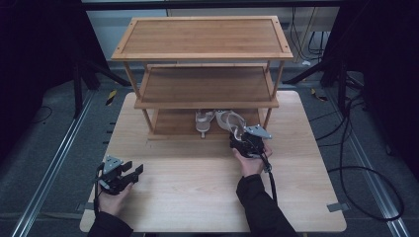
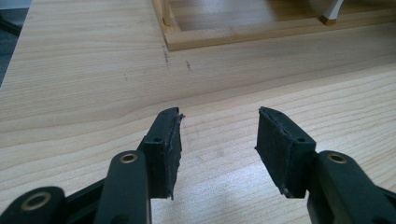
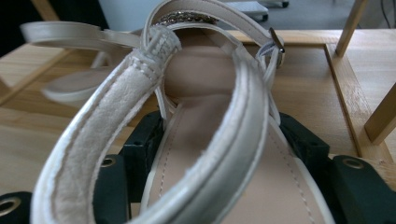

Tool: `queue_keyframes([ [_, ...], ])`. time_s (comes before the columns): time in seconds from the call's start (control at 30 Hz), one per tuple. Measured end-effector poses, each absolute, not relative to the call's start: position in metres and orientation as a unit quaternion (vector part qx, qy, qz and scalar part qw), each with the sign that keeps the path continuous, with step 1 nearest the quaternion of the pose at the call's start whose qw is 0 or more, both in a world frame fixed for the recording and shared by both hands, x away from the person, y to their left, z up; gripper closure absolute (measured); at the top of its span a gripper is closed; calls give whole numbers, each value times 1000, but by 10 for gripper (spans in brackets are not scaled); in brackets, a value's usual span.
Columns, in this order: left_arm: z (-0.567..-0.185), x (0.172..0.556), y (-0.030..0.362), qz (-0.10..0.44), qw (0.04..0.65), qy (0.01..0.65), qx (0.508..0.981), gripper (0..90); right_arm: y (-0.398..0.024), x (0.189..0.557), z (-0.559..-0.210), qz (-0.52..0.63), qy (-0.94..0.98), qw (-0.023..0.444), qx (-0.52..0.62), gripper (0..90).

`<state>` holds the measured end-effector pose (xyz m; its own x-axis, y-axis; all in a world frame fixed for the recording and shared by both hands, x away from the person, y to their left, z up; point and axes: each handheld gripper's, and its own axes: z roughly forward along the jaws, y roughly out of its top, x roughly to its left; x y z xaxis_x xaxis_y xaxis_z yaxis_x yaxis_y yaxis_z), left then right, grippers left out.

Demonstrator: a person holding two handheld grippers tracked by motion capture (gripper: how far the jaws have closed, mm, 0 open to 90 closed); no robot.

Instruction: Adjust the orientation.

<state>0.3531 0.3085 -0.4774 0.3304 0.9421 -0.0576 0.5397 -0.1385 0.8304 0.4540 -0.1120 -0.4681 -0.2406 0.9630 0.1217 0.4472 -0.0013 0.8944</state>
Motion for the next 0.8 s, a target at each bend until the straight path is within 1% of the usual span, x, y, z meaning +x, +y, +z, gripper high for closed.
queue_keyframes([
  [0.3, -478, 354, 309, 251, 399, 521, 711, 485, -113, 479, -480, 436, 622, 296, 579, 404],
  [0.43, -478, 354, 309, 254, 398, 519, 713, 485, -109, 490, -488, 419, 633, 289, 584, 404],
  [0.8, -478, 354, 309, 253, 398, 520, 712, 485, -97, 499, -496, 405, 637, 293, 587, 401],
])
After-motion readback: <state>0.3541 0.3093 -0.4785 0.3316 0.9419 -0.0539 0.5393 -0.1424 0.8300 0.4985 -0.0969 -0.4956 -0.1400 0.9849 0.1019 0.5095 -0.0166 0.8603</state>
